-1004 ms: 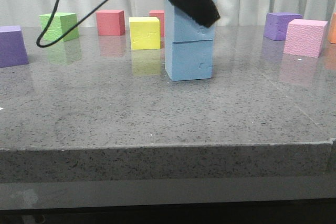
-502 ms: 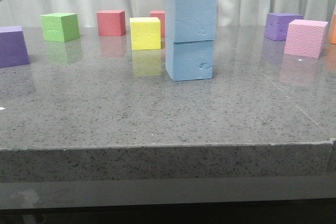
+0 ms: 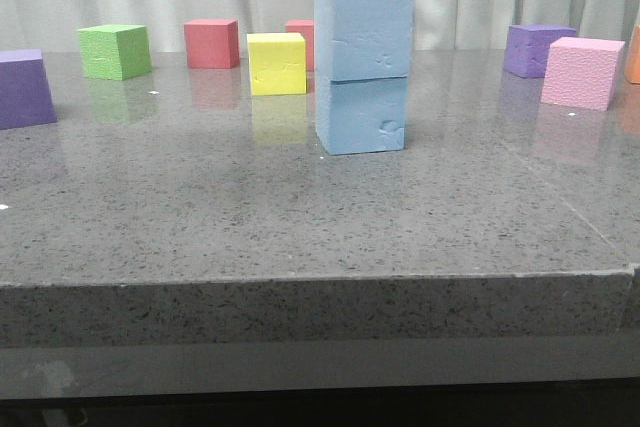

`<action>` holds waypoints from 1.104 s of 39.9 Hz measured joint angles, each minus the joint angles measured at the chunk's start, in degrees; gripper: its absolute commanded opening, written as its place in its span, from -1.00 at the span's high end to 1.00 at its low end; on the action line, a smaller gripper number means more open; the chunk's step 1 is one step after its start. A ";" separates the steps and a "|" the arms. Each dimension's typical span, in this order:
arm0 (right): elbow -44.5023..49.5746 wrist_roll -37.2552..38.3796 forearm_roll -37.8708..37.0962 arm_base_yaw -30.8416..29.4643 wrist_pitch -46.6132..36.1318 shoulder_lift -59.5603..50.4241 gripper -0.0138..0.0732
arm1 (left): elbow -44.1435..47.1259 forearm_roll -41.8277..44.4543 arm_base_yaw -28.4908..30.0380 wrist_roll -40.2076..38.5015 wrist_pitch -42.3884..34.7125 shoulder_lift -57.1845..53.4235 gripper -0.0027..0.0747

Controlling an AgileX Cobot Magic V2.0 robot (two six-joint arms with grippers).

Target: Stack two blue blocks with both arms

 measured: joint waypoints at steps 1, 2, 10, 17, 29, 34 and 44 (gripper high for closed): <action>0.00 0.00 0.00 0.00 0.00 0.00 -0.76 | 2.84 0.00 0.00 -0.04 -1.13 -2.08 -0.53; 0.00 0.00 0.00 0.00 0.00 0.00 -0.76 | 5.66 0.00 0.00 -0.13 -1.94 -3.65 -0.53; 0.00 0.00 0.00 0.00 0.00 0.00 -0.76 | 24.06 0.00 0.00 -0.13 -9.11 -19.03 -0.53; 0.00 0.00 0.00 0.00 0.00 0.00 -0.76 | 36.97 -0.12 0.00 -0.17 -12.50 -30.94 -0.53; 0.00 0.13 0.00 0.00 0.00 0.00 -0.76 | 48.76 -1.85 0.00 -0.17 -17.63 -43.37 -0.53; 0.00 0.18 0.00 0.00 0.13 0.00 -0.65 | 49.73 -1.85 0.00 -0.17 -18.65 -44.45 -0.44; 0.00 0.18 0.00 0.00 0.16 0.00 0.51 | 49.96 -1.85 0.00 -0.17 -19.05 -44.45 0.52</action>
